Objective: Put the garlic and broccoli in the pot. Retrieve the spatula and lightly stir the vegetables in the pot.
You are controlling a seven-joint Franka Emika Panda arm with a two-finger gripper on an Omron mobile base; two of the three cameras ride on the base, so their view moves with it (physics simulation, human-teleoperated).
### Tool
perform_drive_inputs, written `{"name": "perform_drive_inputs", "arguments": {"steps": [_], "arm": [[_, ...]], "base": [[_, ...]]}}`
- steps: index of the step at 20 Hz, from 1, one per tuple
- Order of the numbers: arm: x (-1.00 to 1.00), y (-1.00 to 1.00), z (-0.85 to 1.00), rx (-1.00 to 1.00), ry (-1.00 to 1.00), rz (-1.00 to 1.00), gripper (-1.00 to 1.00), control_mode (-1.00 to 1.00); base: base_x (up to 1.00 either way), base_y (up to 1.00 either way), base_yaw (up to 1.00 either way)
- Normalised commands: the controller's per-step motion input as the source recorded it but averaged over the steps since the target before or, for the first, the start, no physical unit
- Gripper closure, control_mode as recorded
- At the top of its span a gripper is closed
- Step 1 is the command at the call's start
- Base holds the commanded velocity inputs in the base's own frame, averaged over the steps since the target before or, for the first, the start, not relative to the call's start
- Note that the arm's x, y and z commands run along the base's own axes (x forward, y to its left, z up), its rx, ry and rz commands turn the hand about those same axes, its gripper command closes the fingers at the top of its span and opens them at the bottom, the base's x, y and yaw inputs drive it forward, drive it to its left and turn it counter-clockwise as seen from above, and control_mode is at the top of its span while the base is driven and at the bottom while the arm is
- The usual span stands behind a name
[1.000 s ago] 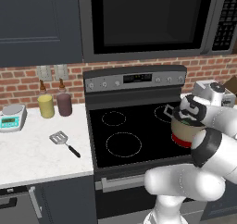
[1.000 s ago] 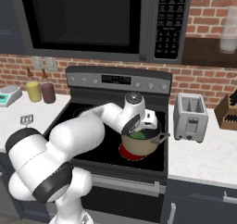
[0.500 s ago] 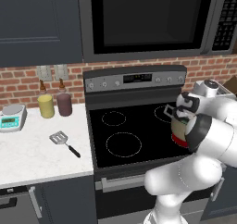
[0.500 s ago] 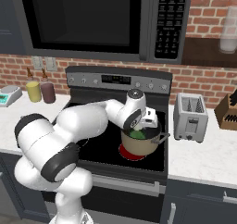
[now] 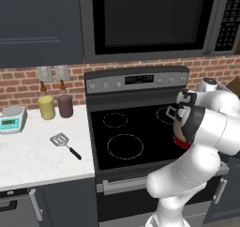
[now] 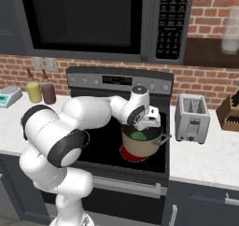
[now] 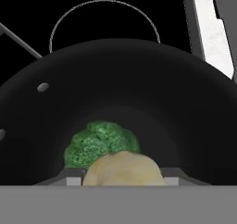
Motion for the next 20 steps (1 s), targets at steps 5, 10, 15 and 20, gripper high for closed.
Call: {"name": "perform_drive_inputs", "arguments": {"steps": [5, 10, 15, 20], "arm": [[0.01, -0.04, -0.04, 0.00, 0.05, 0.00, -1.00, -1.00], [0.00, -0.15, 0.00, 0.00, 0.06, 0.00, -1.00, -1.00], [0.00, -0.03, -0.02, 0.02, 0.00, 0.00, -1.00, -1.00], [-0.09, 0.06, 0.04, 0.07, -0.11, 0.00, -1.00, -1.00]], "base": [[0.00, 0.00, 0.00], [0.00, 0.00, 0.00], [0.00, 0.00, 0.00], [0.00, 0.00, 0.00]]}}
